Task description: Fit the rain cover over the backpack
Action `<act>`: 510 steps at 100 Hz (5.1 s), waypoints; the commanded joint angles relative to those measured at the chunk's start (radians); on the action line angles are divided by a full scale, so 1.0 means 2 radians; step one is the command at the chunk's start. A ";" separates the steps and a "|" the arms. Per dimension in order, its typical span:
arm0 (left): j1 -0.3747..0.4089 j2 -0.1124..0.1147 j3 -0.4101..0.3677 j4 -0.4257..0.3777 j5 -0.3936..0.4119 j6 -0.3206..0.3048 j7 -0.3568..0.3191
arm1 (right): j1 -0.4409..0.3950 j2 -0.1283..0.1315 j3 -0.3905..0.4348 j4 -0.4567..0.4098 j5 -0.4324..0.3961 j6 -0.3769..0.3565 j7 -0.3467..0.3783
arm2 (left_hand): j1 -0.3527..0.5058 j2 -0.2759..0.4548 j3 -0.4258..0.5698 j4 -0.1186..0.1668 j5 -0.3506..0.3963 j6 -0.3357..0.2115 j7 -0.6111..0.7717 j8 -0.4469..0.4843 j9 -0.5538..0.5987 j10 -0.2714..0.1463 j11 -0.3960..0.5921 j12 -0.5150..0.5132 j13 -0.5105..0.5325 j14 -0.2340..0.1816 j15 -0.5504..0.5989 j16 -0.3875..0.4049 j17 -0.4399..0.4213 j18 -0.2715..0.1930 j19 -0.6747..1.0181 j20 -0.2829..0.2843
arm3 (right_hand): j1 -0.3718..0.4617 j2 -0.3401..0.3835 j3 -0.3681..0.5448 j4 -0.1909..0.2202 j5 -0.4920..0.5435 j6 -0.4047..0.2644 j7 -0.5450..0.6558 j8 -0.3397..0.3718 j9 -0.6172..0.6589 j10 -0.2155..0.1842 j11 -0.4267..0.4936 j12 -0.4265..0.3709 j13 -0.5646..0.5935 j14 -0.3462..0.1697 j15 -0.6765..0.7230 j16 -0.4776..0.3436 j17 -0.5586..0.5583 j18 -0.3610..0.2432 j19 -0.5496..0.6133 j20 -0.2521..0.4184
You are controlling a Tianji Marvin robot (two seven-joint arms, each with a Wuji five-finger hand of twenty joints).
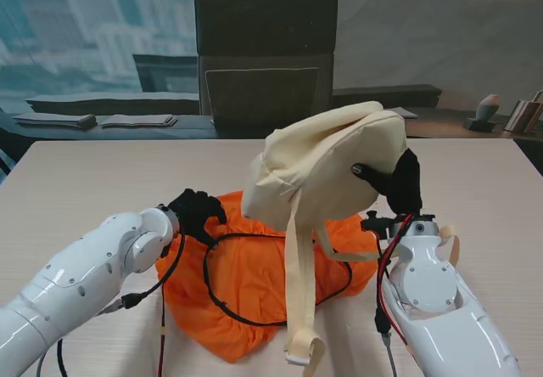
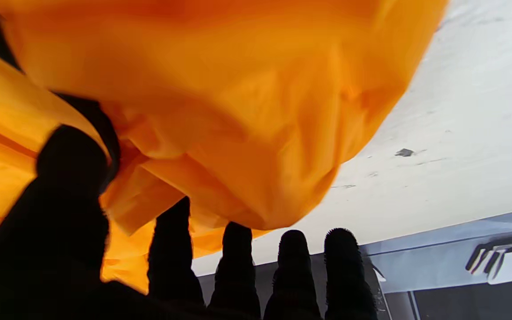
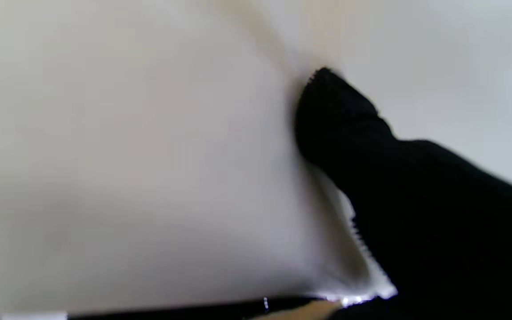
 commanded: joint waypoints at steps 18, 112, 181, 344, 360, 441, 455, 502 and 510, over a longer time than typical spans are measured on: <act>0.001 -0.017 0.010 0.026 -0.046 -0.016 0.039 | -0.017 0.005 -0.027 -0.025 -0.037 0.034 0.016 | 0.088 -0.009 0.032 -0.014 0.180 -0.119 0.134 0.054 0.121 -0.031 0.039 0.007 0.065 -0.002 0.038 0.006 -0.009 0.018 0.037 0.006 | 0.057 0.069 0.060 0.023 0.016 -0.084 0.053 0.007 0.016 -0.016 0.015 -0.005 0.034 -0.035 -0.013 -0.013 0.019 0.037 -0.032 -0.026; 0.089 -0.033 -0.166 -0.075 -0.265 0.058 -0.035 | 0.115 -0.019 -0.161 0.158 -0.327 0.033 -0.195 | 0.277 0.150 -0.156 -0.008 0.018 0.086 0.249 0.208 0.317 -0.019 0.259 0.235 0.315 0.049 0.278 0.178 0.122 0.096 0.108 0.003 | 0.073 0.058 0.064 0.024 -0.003 -0.087 0.079 0.011 -0.020 -0.017 0.053 -0.007 -0.007 -0.038 0.021 -0.017 0.039 -0.002 -0.027 -0.070; 0.152 -0.026 -0.227 -0.152 -0.265 0.073 -0.048 | 0.272 0.035 -0.330 0.351 -0.572 0.141 -0.389 | 0.285 0.121 -0.126 -0.003 0.025 0.078 0.236 0.207 0.343 -0.010 0.255 0.300 0.332 0.074 0.299 0.251 0.145 0.080 0.126 0.010 | 0.085 0.041 0.087 0.023 0.008 -0.037 0.111 -0.035 -0.013 0.047 0.097 -0.016 0.000 0.005 0.096 -0.045 0.023 0.059 0.005 -0.043; 0.147 -0.038 -0.209 -0.156 -0.383 -0.015 -0.043 | 0.284 0.013 -0.415 0.336 -0.535 0.234 -0.250 | 0.008 -0.019 0.065 -0.029 -0.048 0.046 -0.056 -0.015 0.045 0.022 0.017 0.039 0.074 0.032 0.071 0.069 0.029 0.001 0.077 -0.013 | 0.055 -0.074 0.075 -0.022 0.075 0.002 0.061 -0.116 0.122 0.043 0.062 0.063 0.101 -0.052 0.177 0.101 0.171 0.072 0.025 0.008; 0.110 -0.030 -0.173 -0.123 -0.322 -0.062 -0.048 | 0.278 0.014 -0.411 0.321 -0.535 0.231 -0.240 | -0.018 -0.063 0.039 -0.033 -0.105 0.031 -0.160 -0.133 -0.038 0.007 -0.087 -0.054 -0.020 -0.003 -0.037 -0.028 -0.002 -0.008 -0.051 -0.079 | 0.054 -0.072 0.070 -0.021 0.074 -0.003 0.058 -0.116 0.122 0.038 0.058 0.063 0.100 -0.051 0.172 0.098 0.167 0.066 0.025 0.009; 0.031 -0.053 -0.062 -0.009 -0.154 -0.093 0.123 | 0.207 0.019 -0.329 0.232 -0.485 0.189 -0.153 | 0.144 0.060 0.004 -0.031 0.123 -0.124 0.143 0.187 0.279 -0.074 0.090 0.163 0.188 -0.029 0.117 0.060 -0.004 0.031 0.003 -0.052 | -0.083 0.078 -0.010 0.050 -0.115 -0.009 -0.072 -0.061 -0.128 -0.004 0.014 0.015 -0.100 -0.033 0.003 0.023 -0.104 -0.001 -0.031 0.008; 0.063 -0.057 -0.097 -0.020 -0.178 -0.081 0.133 | 0.171 0.036 -0.262 0.188 -0.492 0.147 -0.123 | 0.168 0.060 0.031 -0.042 0.101 -0.114 0.160 0.255 0.306 -0.047 0.060 0.133 0.224 -0.032 0.114 0.042 0.038 -0.021 0.077 -0.015 | -0.156 0.127 -0.059 0.076 -0.288 -0.018 -0.100 -0.132 -0.341 -0.016 0.014 -0.057 -0.287 -0.054 -0.030 0.004 -0.260 -0.058 -0.069 -0.002; 0.137 -0.066 -0.180 -0.041 -0.254 -0.107 0.157 | 0.183 0.070 -0.173 0.262 -0.586 0.007 -0.236 | 0.178 0.038 0.091 -0.056 0.098 -0.092 0.185 0.294 0.333 -0.051 0.022 0.144 0.270 -0.022 0.116 0.014 0.136 -0.093 0.111 -0.005 | -0.103 0.102 -0.029 -0.007 -0.093 -0.114 -0.050 -0.198 -0.148 -0.036 0.085 0.057 -0.156 -0.072 0.080 0.044 -0.163 -0.064 0.000 0.077; 0.140 -0.064 -0.184 -0.043 -0.252 -0.112 0.150 | 0.202 0.074 -0.204 0.299 -0.594 0.013 -0.259 | 0.177 0.038 0.092 -0.057 0.096 -0.094 0.187 0.296 0.332 -0.054 0.022 0.146 0.271 -0.025 0.117 0.015 0.138 -0.097 0.111 -0.005 | -0.076 0.085 -0.020 -0.018 -0.067 -0.108 -0.010 -0.234 -0.096 -0.035 0.095 0.073 -0.109 -0.070 0.102 0.057 -0.124 -0.059 0.016 0.084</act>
